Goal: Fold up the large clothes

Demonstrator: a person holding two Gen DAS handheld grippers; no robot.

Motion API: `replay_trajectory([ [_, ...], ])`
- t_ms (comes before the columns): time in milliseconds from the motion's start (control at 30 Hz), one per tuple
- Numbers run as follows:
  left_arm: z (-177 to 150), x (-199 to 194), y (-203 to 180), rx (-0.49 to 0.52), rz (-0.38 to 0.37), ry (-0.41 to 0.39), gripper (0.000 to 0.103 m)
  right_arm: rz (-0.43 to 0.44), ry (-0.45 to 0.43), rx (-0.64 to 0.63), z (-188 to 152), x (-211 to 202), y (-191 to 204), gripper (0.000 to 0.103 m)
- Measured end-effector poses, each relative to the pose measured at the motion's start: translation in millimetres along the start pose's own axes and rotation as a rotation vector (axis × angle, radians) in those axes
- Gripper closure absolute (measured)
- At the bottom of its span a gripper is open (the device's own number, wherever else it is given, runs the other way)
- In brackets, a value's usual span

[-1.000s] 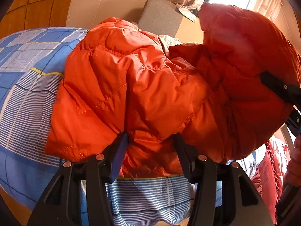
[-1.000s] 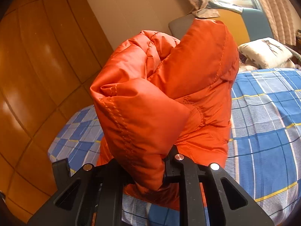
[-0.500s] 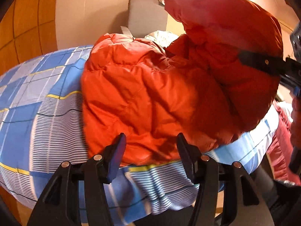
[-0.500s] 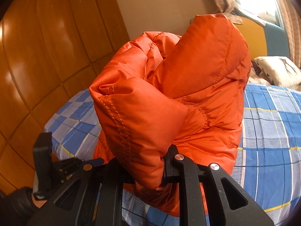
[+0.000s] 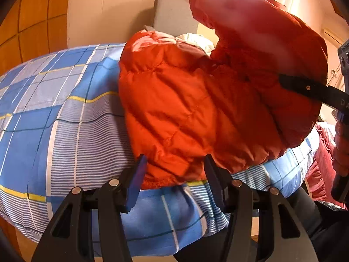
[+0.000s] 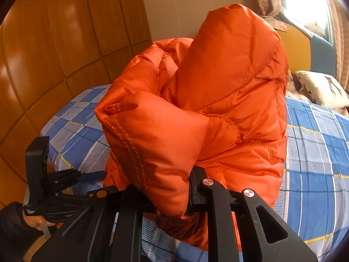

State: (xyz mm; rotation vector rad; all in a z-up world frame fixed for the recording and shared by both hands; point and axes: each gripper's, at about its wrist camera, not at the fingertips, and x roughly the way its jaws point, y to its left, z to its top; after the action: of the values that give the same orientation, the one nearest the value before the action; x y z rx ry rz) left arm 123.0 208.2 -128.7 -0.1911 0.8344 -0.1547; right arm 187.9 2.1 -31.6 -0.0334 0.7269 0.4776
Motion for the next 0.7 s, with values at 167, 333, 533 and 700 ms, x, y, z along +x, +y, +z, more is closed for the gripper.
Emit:
replay_trajectory([
  [167,-3,1,7,-0.02,-0.002,0.007,0.05,-0.036,0.007,0.051,-2,7,2,0.087],
  [333,-4,-2,14,-0.03,-0.004,0.007,0.05,-0.05,0.02,0.054,-6,14,10,0.087],
  [533,-7,-2,23,-0.066,-0.016,0.012,0.053,-0.058,0.064,0.008,-15,37,36,0.087],
  [700,-8,-4,31,-0.086,-0.019,0.011,0.053,-0.062,0.086,0.002,-23,51,47,0.087],
])
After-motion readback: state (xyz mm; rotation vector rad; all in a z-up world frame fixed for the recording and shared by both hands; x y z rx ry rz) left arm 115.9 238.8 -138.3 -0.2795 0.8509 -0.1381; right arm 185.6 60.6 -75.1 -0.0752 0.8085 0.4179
